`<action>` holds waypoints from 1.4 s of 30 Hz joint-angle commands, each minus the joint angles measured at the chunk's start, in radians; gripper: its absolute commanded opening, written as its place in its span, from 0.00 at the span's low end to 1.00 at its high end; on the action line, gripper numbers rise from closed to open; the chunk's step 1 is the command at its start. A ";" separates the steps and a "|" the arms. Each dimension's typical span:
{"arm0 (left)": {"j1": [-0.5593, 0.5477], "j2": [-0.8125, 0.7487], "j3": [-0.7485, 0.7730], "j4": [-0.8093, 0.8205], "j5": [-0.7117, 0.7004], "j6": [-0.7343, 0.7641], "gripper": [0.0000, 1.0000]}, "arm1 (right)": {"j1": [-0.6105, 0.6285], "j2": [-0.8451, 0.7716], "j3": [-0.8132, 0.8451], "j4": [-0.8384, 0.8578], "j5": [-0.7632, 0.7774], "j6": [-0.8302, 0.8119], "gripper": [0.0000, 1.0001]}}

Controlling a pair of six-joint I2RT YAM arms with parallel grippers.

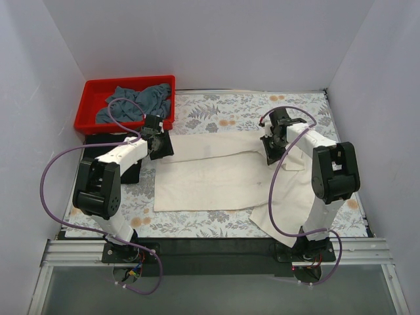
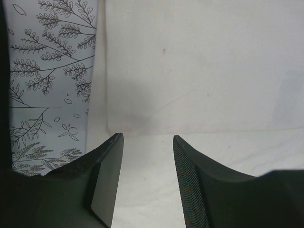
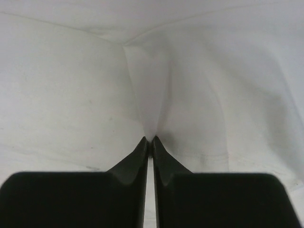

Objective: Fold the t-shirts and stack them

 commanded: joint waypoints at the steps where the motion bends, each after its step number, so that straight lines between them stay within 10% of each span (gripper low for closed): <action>1: -0.006 -0.033 0.017 -0.001 0.003 0.011 0.44 | -0.003 0.014 0.023 -0.063 -0.090 0.053 0.12; 18: -0.006 -0.047 0.018 -0.004 -0.002 0.010 0.45 | -0.003 -0.044 0.060 -0.061 -0.056 0.064 0.33; 42: -0.007 -0.064 0.006 -0.002 0.007 0.007 0.45 | 0.126 -0.038 -0.080 0.084 0.179 0.171 0.30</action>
